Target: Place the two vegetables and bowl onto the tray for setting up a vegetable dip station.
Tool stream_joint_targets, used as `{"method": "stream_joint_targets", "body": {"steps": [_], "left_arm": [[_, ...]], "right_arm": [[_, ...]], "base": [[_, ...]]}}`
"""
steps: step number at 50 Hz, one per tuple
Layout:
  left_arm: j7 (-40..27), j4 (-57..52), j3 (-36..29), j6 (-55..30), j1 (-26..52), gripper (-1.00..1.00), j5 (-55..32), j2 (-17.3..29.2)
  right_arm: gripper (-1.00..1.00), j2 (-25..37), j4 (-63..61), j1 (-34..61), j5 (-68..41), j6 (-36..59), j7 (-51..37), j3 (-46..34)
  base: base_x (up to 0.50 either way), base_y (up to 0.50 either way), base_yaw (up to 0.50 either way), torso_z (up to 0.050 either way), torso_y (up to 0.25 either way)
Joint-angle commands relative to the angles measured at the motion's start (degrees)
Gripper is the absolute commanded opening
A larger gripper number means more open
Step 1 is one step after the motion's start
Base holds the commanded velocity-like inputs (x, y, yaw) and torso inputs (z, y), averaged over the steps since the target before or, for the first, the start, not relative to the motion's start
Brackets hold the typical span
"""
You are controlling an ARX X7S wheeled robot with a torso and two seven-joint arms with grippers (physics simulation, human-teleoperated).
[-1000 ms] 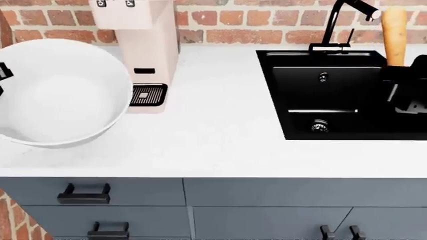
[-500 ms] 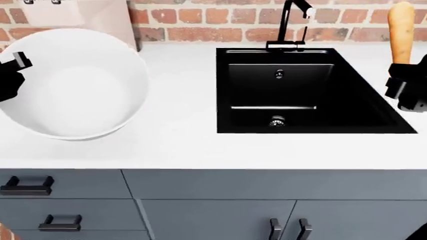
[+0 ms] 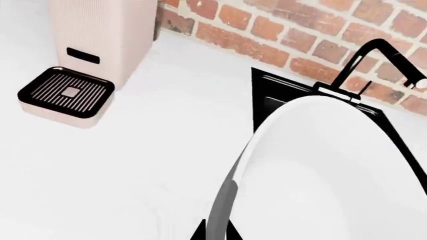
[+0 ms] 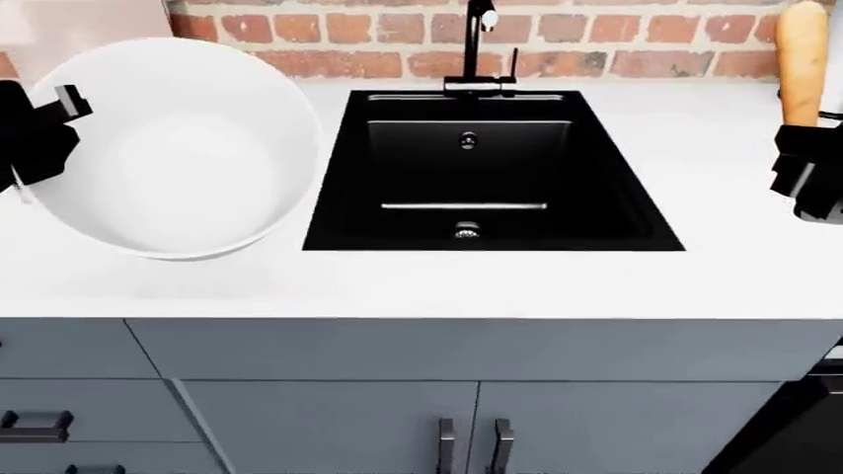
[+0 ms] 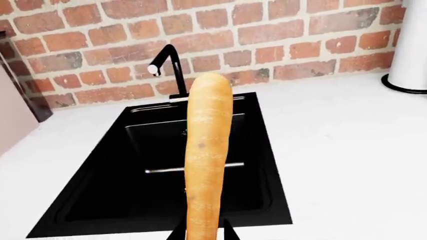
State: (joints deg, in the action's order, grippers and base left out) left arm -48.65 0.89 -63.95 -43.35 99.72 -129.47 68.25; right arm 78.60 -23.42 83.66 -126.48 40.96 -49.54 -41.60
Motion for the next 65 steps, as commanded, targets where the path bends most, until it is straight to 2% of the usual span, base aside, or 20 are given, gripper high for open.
{"method": "stream_joint_targets", "body": {"steps": [1, 27, 44, 65], "left_arm": [[0.78, 0.52, 0.81, 1.75, 0.05, -1.00, 0.77, -1.24], [1.33, 0.83, 1.40, 2.55, -0.27, -1.00, 1.33, -2.45], [2.59, 2.97, 1.20, 2.45, -0.01, -1.00, 3.03, -5.90], [3.60, 3.07, 1.40, 2.47, -0.58, -1.00, 3.49, -6.38]], "right_arm": [[-1.00, 0.06, 0.15, 0.58, 0.79, -0.08, 0.63, 0.68], [-1.00, 1.44, -0.74, -1.77, 1.10, -2.41, 2.10, 0.94], [-1.00, 1.64, -0.90, -3.47, 3.14, -4.39, 4.25, 1.12], [-1.00, 2.06, -1.32, -4.53, 2.98, -5.51, 4.16, 1.36]], "base": [[-0.07, -0.50, 0.00, 0.000, 0.000], [-0.06, -0.50, 0.00, 0.000, 0.000], [-0.01, -0.50, 0.00, 0.001, 0.001], [0.00, -0.50, 0.00, 0.000, 0.000]]}}
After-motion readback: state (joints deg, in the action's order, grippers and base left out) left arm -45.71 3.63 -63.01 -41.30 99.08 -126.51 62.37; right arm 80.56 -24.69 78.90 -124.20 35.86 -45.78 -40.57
